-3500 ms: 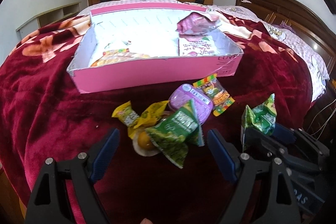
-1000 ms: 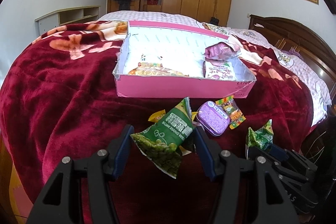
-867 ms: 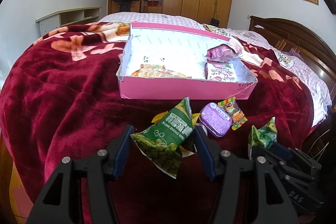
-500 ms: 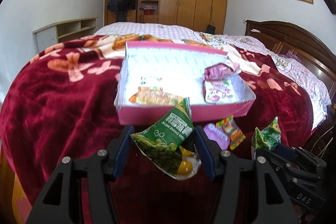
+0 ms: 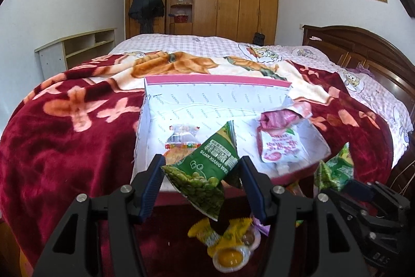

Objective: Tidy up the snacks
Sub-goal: 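Carry both green pea packs up over the pink box, then lower the green pea packs into the pink box and open both tools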

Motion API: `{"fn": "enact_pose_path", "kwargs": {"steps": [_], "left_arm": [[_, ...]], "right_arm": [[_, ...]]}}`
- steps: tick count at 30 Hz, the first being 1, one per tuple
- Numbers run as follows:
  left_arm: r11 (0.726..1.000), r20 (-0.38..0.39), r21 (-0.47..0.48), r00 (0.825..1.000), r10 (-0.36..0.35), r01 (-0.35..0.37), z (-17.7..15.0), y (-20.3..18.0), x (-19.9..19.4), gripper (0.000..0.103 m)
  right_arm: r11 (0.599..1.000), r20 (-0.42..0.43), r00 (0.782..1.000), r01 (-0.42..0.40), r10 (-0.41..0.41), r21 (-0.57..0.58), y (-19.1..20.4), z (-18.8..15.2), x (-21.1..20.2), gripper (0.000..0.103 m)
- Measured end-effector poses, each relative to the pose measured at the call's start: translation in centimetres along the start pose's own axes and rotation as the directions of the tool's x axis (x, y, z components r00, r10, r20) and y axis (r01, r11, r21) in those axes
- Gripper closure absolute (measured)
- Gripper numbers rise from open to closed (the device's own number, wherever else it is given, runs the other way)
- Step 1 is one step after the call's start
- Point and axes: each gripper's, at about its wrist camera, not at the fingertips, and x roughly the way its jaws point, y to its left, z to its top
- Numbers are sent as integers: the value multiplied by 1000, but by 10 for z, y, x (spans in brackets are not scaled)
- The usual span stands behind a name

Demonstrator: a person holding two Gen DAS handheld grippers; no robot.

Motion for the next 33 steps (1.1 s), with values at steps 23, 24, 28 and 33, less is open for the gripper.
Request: {"fn": "enact_pose_path", "kwargs": {"steps": [23, 24, 28, 33], "left_arm": [[996, -93, 8, 992, 84, -84, 17, 30, 85, 41], [996, -93, 16, 992, 90, -89, 18, 30, 86, 41], [990, -81, 74, 989, 125, -119, 17, 26, 90, 41], [989, -80, 81, 988, 129, -122, 17, 27, 92, 40]], "right_arm": [[1000, -60, 998, -3, 2, -8, 7, 30, 71, 54], [1000, -65, 998, -3, 2, -5, 7, 31, 73, 54], [1000, -74, 997, 3, -4, -7, 6, 36, 81, 54], [1000, -77, 997, 11, -12, -18, 8, 48, 93, 54]]}}
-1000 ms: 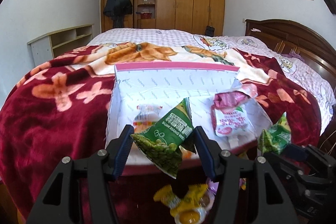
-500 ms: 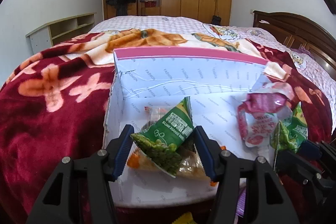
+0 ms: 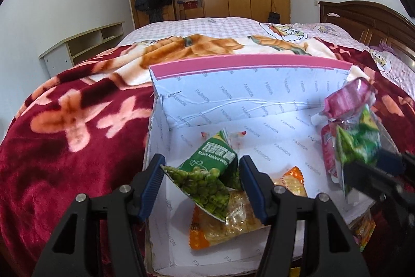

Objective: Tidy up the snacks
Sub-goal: 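Lower the green pea packs into the pink box and open both tools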

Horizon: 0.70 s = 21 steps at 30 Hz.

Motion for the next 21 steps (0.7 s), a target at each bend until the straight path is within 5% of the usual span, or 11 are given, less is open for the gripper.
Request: {"fn": "enact_pose_path", "kwargs": {"steps": [18, 21], "left_arm": [[1000, 24, 18, 1000, 6, -6, -2, 0, 4, 36], [1000, 36, 29, 999, 6, -7, -3, -4, 2, 32]], "right_arm": [[999, -32, 999, 1, 0, 41, -23, 15, 27, 53], [999, -24, 1000, 4, -3, 33, -23, 15, 27, 46]]}}
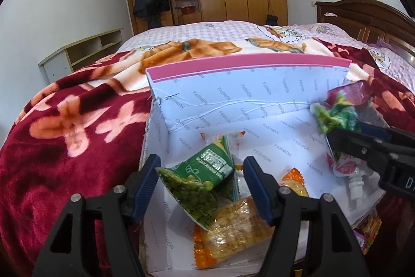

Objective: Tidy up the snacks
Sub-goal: 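Lower the green pea packs into the pink box and open both tools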

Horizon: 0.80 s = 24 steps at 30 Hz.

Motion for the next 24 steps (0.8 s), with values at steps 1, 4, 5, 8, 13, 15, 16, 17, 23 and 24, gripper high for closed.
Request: {"fn": "enact_pose_path", "kwargs": {"steps": [1, 4, 5, 8, 13, 15, 16, 17, 23, 24], "left_arm": [[1000, 0, -1, 1000, -3, 3, 0, -1, 0, 30], [1000, -2, -22, 1000, -15, 15, 1, 0, -1, 28], [999, -2, -29, 1000, -20, 20, 1, 0, -2, 27], [997, -9, -56, 999, -48, 47, 1, 3, -6, 27], [989, -19, -100, 993, -116, 113, 1, 7, -15, 23], [989, -7, -96, 993, -117, 115, 1, 6, -21, 17], [990, 5, -92, 994, -107, 107, 0, 6, -25, 15], [991, 14, -90, 995, -101, 102, 0, 6, -29, 14], [986, 36, -102, 991, -126, 129, -4, 8, -52, 14], [986, 40, -102, 991, -127, 131, -5, 8, -56, 14]], "right_arm": [[1000, 3, 1000, 4, -4, -5, 0, -1, 0, 42], [1000, 18, 1000, 13, -13, -10, 0, -2, -4, 32], [1000, 24, 1000, 16, -16, -8, -1, -2, -6, 29], [1000, 35, 999, 3, -2, -21, 1, -3, -13, 27], [999, 69, 998, 2, 2, -54, 8, -5, -29, 27], [999, 73, 997, 1, 2, -53, 9, -6, -35, 27], [999, 74, 997, 1, 3, -50, 9, -7, -37, 27], [999, 75, 997, 3, 1, -47, 9, -8, -40, 27], [999, 95, 995, 14, -9, -45, 14, -14, -61, 27], [999, 99, 995, 16, -11, -46, 15, -15, -65, 27]]}}
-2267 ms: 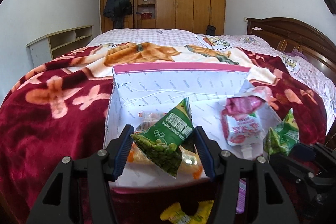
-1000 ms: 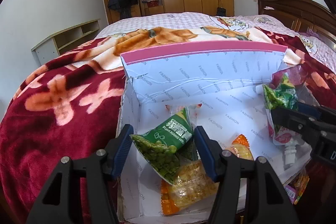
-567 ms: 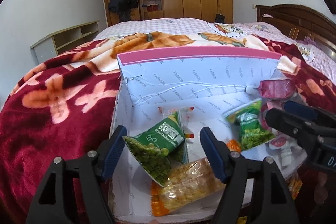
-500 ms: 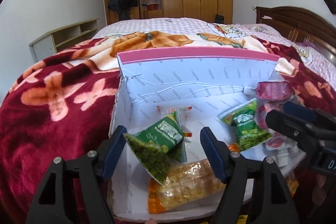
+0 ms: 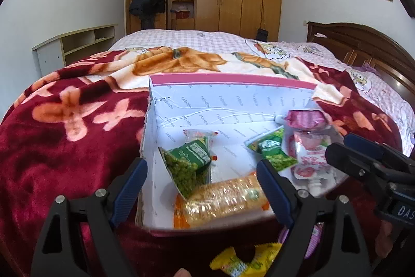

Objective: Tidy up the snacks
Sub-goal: 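Lower the green pea packs into the pink box and open both tools, then grasp a yellow wrapped candy from the pile with the left tool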

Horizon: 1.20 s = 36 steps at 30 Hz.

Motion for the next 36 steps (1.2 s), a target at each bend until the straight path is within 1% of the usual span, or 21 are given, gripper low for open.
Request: {"fn": "enact_pose_path", "kwargs": {"steps": [5, 13, 17, 19, 22, 24, 25, 27, 31, 35, 36], "left_arm": [[1000, 24, 4, 1000, 10, -10, -9, -2, -21, 14], [1000, -8, 3, 1000, -9, 9, -27, -8, -35, 14], [1000, -32, 1, 999, -30, 30, -38, -11, -36, 14], [1000, -30, -5, 999, -26, 26, -46, -13, -38, 14], [999, -55, -18, 998, -30, 29, -58, -16, -34, 14], [999, -70, -26, 997, -21, 19, -64, -18, -30, 17], [999, -81, -34, 996, -22, 20, -68, -18, -28, 24], [999, -103, -40, 994, -29, 25, -73, -19, -24, 31], [999, -136, -45, 991, -20, 14, -80, -21, -16, 40], [999, -151, -53, 988, -13, 5, -86, -22, -12, 47], [999, -153, -53, 988, -10, 2, -87, -22, -11, 48]], "right_arm": [[1000, 21, 1000, 1, -1, 13, 3, -7, -19, 27], [1000, 16, 1000, -7, 6, 13, 9, -24, -40, 27], [1000, 16, 1000, -3, 3, 14, 11, -33, -50, 27], [1000, 9, 1000, -3, 3, 12, 11, -39, -53, 27], [1000, -4, 1000, 4, -4, 16, 9, -46, -55, 27], [1000, -13, 1000, 3, -2, 29, 6, -50, -56, 27], [999, -16, 1000, -2, 2, 37, 4, -52, -57, 27], [998, -18, 1000, -15, 16, 59, 0, -56, -59, 27], [997, -17, 999, -29, 30, 74, -3, -63, -62, 27], [995, -26, 999, -44, 47, 91, -6, -68, -62, 27], [994, -30, 998, -48, 51, 96, -7, -70, -61, 27]]}}
